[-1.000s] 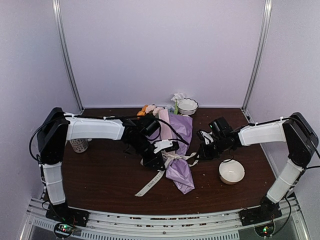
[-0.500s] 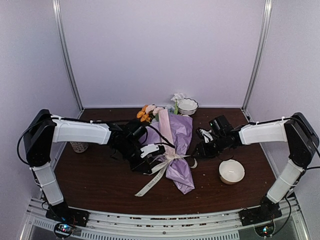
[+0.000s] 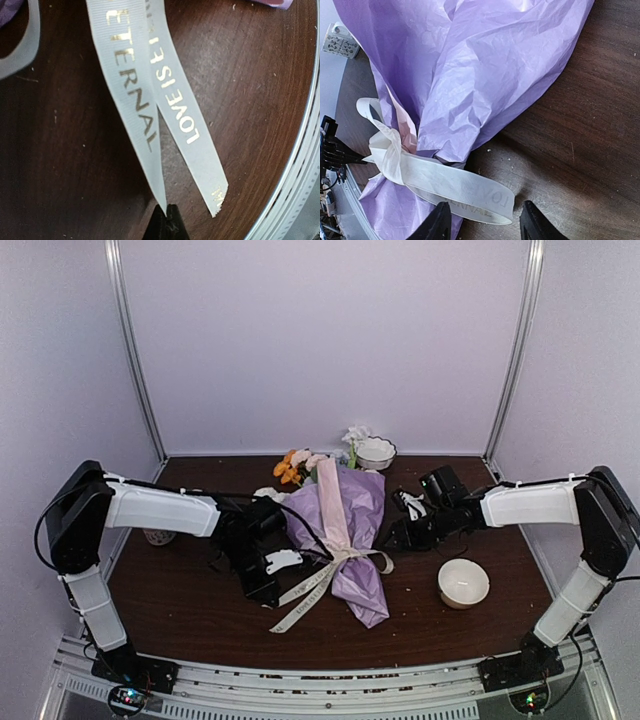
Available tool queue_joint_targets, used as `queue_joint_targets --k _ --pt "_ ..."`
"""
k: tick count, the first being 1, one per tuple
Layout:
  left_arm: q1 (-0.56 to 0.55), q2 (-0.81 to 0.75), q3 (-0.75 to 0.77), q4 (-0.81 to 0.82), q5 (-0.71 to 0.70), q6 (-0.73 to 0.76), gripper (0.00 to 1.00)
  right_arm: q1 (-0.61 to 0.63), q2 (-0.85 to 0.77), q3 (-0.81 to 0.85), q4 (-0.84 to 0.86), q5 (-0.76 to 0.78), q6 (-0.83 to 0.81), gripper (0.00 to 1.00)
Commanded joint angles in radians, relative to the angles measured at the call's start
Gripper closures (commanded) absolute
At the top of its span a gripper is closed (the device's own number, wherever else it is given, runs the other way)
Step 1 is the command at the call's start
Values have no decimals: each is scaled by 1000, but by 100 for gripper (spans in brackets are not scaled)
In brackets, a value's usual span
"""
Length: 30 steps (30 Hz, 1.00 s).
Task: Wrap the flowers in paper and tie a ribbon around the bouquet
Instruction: Tie the ribbon around the folded bouquet, then straighten the half-tied ribbon in the folded bouquet.
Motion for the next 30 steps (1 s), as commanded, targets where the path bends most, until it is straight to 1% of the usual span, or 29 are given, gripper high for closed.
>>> queue_joint_targets --k 1,4,8,12,14,15,16,18,20,22,23,27,30 --pt "0 5 -25 -45 0 -9 100 6 -4 8 -4 37 3 55" --pt "0 14 -28 -65 19 0 100 8 4 0 -15 42 0 55" --pt "0 7 -38 -72 29 16 100 12 -24 -15 -66 97 -13 54" --pt "0 -47 -29 -32 61 42 63 38 -58 -19 -132 172 -38 53" --pt "1 -102 -40 18 59 55 50 63 -65 -14 -172 224 -53 52" --pt "2 -134 -45 53 49 59 45 74 -68 -13 -198 250 -60 51" --pt "5 -161 -53 84 33 59 42 83 -68 -12 -214 272 -65 50" --pt "15 -200 -63 154 -5 55 38 98 -70 -13 -243 314 -76 49" --pt "23 -203 -61 233 -90 41 35 115 -69 -11 -265 340 -92 46" --pt "29 -167 -40 278 -169 37 31 137 -51 -2 -279 337 -122 36" --pt "34 -143 -26 302 -188 39 29 150 -36 6 -284 345 -133 33" --pt "46 -67 25 393 -193 59 20 186 18 41 -297 404 -150 31" --pt "46 -18 47 447 -209 70 18 186 41 48 -272 413 -166 31"
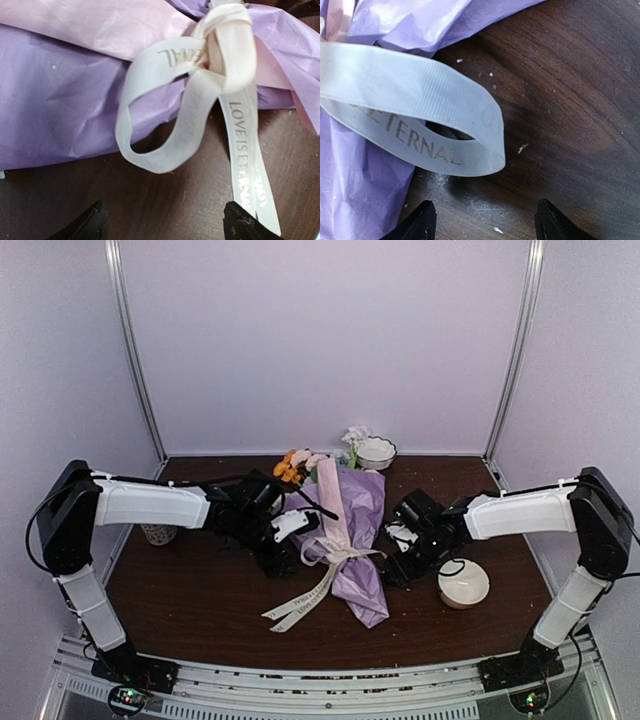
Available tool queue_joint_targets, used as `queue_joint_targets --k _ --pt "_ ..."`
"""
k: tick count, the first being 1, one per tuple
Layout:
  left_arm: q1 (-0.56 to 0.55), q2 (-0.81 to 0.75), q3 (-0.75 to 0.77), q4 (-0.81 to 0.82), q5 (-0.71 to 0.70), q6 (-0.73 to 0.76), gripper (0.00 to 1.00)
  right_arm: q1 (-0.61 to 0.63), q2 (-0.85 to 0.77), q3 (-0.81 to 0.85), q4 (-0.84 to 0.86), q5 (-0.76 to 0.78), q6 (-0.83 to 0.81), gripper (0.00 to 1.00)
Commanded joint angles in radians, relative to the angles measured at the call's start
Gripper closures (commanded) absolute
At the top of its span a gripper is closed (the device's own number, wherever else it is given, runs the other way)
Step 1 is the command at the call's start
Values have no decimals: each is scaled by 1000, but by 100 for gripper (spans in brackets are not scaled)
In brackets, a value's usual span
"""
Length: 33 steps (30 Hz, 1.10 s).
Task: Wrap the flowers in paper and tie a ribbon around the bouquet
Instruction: Straighten the half-tied ribbon in the folded bouquet.
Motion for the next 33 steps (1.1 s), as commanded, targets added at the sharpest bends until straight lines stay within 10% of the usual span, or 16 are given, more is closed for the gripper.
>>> queue_joint_targets --k 1,22,28,33 --pt "6 60 54 151 -50 24 18 6 36 34 8 61 -46 31" --pt "-6 175 85 220 -7 18 27 10 146 70 155 -23 -91 51" --pt "-7 158 85 229 -5 6 89 10 121 55 171 -10 -82 91" --pt "-7 132 70 235 14 -5 100 9 90 36 178 -4 -74 100"
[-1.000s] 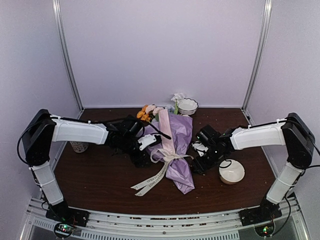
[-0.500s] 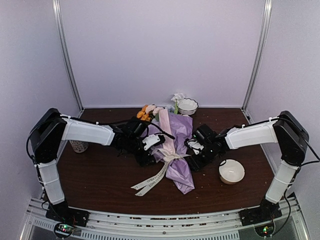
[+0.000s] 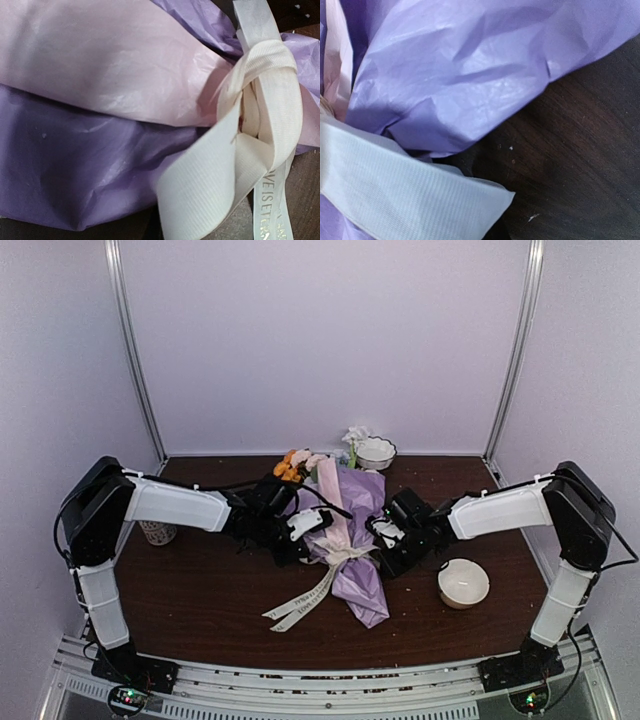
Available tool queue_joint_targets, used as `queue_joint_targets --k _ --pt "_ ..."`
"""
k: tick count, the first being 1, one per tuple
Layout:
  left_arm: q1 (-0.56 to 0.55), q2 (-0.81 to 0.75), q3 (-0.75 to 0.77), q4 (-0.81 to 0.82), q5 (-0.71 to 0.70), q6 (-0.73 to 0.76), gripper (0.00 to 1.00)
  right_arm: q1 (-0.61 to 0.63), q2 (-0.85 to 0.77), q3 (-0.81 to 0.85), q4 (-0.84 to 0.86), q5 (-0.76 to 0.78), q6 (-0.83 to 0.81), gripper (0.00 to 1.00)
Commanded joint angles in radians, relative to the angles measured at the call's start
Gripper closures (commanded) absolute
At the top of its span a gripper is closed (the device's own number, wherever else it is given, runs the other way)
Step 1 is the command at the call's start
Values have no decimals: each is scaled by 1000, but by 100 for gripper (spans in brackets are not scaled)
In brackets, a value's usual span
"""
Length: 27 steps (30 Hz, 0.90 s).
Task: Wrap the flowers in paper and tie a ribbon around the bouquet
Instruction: Straighten the half-tied ribbon in the folded bouquet.
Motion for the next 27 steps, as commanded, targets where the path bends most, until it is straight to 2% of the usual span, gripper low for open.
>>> queue_joint_targets --k 1,9,16,27 --pt "-4 -37 11 35 24 -15 100 2 -43 -16 14 15 8 100" --pt "19 -80 34 9 -45 -52 100 3 -91 -52 -19 13 30 100" --pt "81 -25 104 4 -95 -122 100 50 -125 -131 -35 14 67 100" --pt "137 25 106 10 -150 -201 100 85 -149 -221 -69 10 125 100"
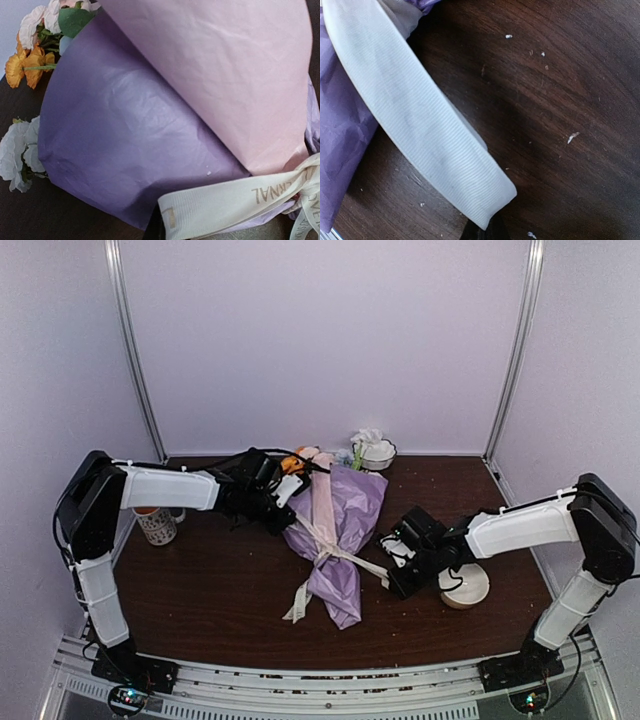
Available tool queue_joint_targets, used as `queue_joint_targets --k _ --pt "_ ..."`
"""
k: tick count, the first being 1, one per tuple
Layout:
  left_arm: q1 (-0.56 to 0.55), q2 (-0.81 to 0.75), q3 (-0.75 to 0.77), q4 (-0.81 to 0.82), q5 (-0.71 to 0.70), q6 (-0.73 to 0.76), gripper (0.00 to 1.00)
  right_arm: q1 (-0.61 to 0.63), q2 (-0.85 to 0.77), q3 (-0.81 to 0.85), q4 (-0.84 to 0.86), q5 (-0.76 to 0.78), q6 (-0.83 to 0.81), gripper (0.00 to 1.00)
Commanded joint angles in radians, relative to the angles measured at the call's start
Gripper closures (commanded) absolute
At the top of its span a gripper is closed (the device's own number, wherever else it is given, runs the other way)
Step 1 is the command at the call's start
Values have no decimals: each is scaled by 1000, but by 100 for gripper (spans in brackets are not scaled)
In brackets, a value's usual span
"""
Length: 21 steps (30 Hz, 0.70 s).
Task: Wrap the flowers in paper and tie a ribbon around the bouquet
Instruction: Straighten the half-tied ribbon in the folded bouquet.
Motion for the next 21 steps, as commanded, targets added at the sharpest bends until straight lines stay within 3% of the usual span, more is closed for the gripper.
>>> queue_joint_targets --k 1,21 --pt "13 31 13 16 -39 -43 100 13 -8 -57 -64 2 34 100" --pt "28 71 -10 10 -77 -43 100 30 -24 -181 -39 -79 97 100"
